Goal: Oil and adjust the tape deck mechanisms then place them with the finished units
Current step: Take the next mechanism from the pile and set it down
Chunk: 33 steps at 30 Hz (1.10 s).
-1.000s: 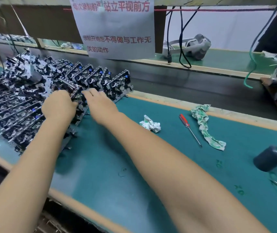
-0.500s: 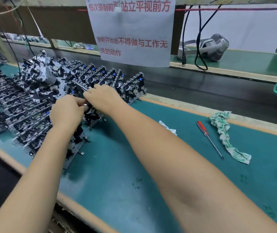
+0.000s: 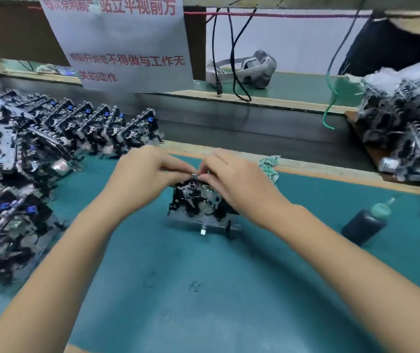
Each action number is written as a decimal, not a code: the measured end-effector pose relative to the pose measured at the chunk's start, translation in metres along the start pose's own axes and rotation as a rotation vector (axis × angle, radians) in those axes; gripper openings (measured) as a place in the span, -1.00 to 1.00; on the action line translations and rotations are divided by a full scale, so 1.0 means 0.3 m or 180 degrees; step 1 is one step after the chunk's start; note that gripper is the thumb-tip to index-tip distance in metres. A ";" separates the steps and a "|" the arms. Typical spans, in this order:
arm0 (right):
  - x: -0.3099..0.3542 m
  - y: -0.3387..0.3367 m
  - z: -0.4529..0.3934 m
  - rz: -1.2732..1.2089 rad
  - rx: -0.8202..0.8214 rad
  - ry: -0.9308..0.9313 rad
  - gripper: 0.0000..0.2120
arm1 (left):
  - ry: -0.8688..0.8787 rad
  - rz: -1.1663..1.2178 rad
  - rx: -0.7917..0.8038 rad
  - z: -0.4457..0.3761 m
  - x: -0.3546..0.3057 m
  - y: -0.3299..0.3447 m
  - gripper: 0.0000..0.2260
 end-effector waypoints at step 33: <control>-0.028 -0.177 0.768 0.0070 0.0094 0.0064 -0.85 | 0.1316 0.1032 0.1291 0.210 -0.399 0.531 -0.22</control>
Point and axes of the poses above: each hand's wrist, its own z-axis away from the middle knuckle, its own y-axis out of the palm, x = y × z, the point moved 4 cm from there along -z, towards the middle knuckle, and after that the axes turned 13 degrees about -z, right-handed, at the moved point
